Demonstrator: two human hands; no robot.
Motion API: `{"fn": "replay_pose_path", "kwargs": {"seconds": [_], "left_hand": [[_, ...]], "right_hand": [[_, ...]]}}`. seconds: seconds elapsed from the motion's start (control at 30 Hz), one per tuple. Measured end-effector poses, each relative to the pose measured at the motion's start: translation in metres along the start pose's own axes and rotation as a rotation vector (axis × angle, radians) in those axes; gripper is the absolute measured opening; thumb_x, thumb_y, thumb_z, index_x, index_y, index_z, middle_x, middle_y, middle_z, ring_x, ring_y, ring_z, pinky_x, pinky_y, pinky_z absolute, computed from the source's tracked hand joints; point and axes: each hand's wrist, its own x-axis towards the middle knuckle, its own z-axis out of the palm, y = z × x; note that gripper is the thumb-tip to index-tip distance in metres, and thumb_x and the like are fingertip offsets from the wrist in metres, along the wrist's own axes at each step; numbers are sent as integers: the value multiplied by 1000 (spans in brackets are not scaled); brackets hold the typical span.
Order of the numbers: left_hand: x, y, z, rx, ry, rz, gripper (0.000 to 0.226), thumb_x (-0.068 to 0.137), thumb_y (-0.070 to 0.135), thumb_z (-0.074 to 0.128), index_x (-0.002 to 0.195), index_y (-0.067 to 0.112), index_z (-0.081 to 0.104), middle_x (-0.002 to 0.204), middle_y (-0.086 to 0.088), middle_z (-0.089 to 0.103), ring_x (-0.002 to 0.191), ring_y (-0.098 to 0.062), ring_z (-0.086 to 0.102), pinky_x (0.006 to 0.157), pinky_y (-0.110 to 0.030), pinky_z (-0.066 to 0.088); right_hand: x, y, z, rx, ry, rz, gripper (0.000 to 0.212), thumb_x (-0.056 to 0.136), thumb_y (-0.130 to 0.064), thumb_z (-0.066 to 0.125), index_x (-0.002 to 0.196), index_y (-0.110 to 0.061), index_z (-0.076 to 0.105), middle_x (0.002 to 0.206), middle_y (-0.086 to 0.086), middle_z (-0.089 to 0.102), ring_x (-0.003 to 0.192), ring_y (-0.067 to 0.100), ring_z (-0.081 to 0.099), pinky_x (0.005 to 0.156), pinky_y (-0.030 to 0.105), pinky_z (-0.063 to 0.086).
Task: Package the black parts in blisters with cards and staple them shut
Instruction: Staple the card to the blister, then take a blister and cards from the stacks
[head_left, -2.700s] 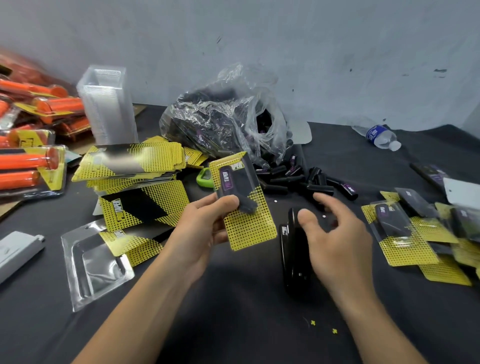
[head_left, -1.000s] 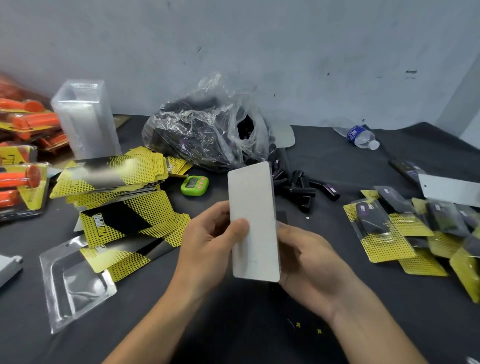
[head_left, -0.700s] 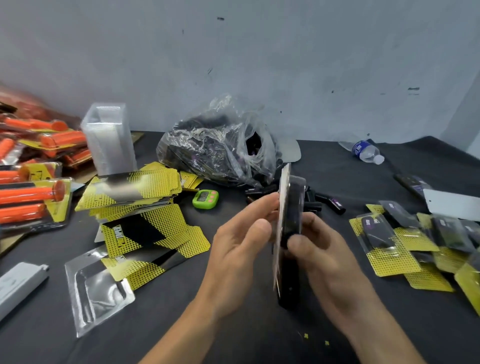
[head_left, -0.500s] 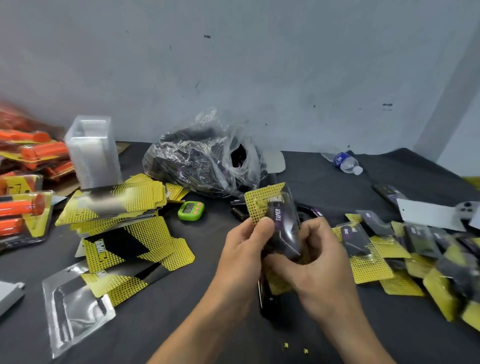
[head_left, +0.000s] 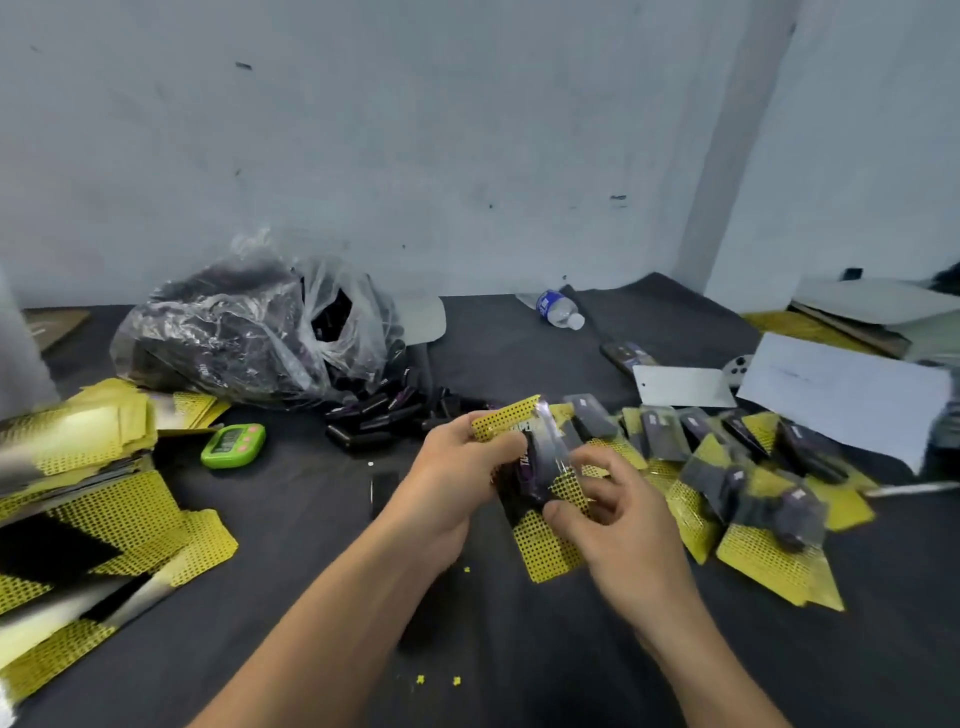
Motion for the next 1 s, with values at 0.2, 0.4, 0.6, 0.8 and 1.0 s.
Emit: {"fn": "replay_pose_path", "kwargs": {"seconds": [0.2, 0.4, 0.6, 0.8, 1.0], "left_hand": [[32, -8, 44, 130, -36, -120, 48, 91, 1, 67, 136, 10, 56, 111, -11, 74, 99, -22, 71, 100, -45, 56], [52, -17, 58, 603, -15, -187, 100, 83, 15, 72, 164, 21, 13, 126, -3, 63, 110, -18, 62, 85, -31, 53], [33, -49, 72, 715, -36, -156, 84, 73, 26, 55, 153, 34, 33, 117, 3, 67, 101, -22, 65, 74, -32, 51], [32, -56, 67, 618, 30, -103, 78, 87, 14, 53, 160, 30, 32, 166, 7, 29, 143, -20, 42, 95, -26, 41], [16, -22, 37, 1315, -194, 192, 60, 87, 16, 55, 147, 26, 52, 151, -5, 43, 149, -27, 27, 119, -39, 29]], "right_hand": [[1, 16, -26, -342, 61, -72, 52, 78, -31, 88, 108, -46, 48, 92, -26, 65, 86, -13, 61, 58, 6, 46], [60, 33, -56, -371, 305, 90, 25, 93, -25, 74, 112, -32, 58, 108, -17, 61, 92, 6, 59, 70, 17, 40], [76, 38, -26, -626, 229, 13, 33, 98, -22, 59, 130, -18, 59, 119, 0, 64, 94, 13, 49, 75, 29, 42], [71, 36, -18, -748, 196, 68, 47, 103, -30, 53, 147, -13, 49, 144, 6, 57, 133, 26, 50, 109, 47, 46], [57, 11, -2, -614, 225, -151, 41, 97, -7, 56, 136, -17, 59, 135, 2, 61, 129, 22, 52, 96, 28, 40]]}}
